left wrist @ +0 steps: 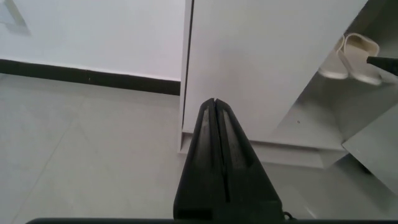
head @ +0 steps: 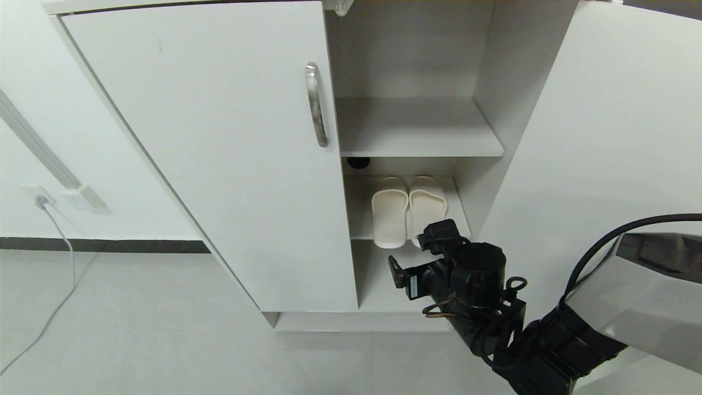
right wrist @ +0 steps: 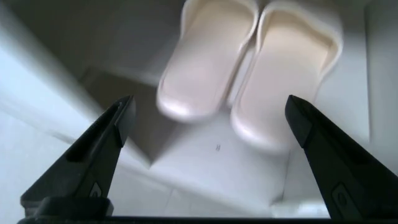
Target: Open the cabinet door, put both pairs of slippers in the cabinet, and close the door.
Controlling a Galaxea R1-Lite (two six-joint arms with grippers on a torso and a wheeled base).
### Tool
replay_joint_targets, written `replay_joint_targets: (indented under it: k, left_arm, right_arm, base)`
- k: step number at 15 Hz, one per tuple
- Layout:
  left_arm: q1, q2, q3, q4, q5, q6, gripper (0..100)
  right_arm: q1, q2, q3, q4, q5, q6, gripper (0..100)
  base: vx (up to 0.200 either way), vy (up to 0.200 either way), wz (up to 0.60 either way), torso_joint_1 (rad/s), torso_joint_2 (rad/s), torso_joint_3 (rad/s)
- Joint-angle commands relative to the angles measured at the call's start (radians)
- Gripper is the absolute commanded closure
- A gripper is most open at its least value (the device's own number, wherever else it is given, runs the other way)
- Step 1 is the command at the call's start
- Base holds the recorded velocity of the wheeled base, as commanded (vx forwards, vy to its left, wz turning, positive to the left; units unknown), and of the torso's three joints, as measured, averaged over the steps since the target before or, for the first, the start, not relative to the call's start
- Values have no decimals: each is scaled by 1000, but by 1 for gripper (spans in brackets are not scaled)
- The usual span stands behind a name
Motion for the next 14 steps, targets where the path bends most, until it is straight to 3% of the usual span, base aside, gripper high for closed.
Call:
replay_joint_targets:
  k: [1, 14]
  left_arm:
    - [0, 1, 0, -1, 2, 0, 100]
    - [0, 1, 0, 0, -1, 0, 100]
  right_arm:
    - [0, -1, 9, -1, 1, 0, 0]
    - [12, 16, 15, -21, -1, -3, 0]
  base:
    - [0, 0, 0, 0, 0, 0]
    - [0, 0, 0, 0, 0, 0]
